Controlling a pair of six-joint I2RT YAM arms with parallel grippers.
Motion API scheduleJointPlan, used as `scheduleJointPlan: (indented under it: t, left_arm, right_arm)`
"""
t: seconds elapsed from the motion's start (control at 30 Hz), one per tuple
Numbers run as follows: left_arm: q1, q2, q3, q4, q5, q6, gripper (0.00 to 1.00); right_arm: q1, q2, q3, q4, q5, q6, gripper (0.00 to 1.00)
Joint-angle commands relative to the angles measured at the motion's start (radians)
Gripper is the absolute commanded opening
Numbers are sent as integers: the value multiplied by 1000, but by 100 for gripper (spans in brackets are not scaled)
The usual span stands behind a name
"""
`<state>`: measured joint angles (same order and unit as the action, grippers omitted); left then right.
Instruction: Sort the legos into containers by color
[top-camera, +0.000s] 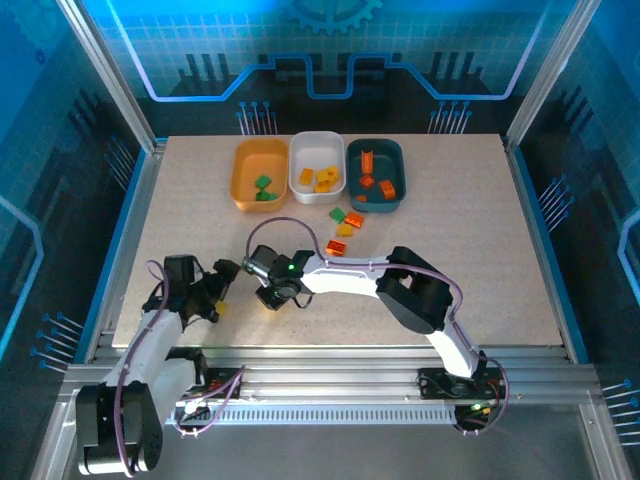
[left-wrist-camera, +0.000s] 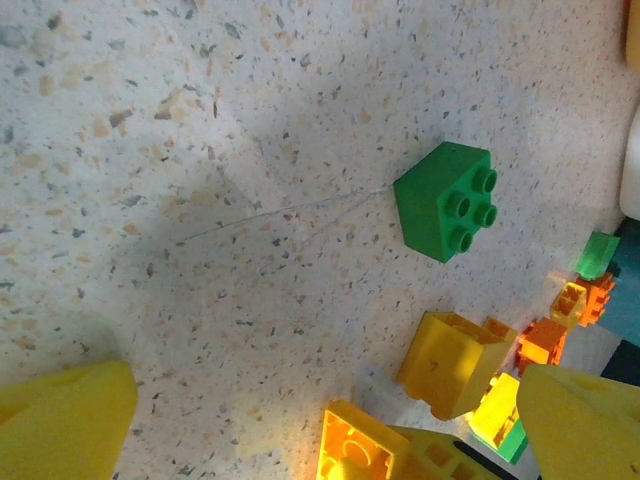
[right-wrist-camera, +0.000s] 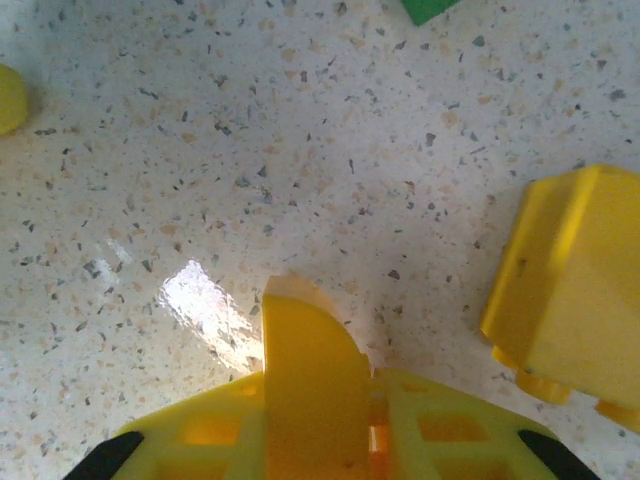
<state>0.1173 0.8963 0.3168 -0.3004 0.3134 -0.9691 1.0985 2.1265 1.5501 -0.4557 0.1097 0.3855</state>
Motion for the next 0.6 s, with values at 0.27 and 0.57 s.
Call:
scheduleJointPlan:
  t: [0.27, 0.57]
  left_arm:
    - [-170, -94, 100, -75, -103, 66, 99]
    - [-277, -43, 114, -124, -116, 98, 99]
  right_arm:
    - [-316, -84, 203, -38, -1, 25, 24]
    - [-595, 261, 650, -141, -106, 211, 27]
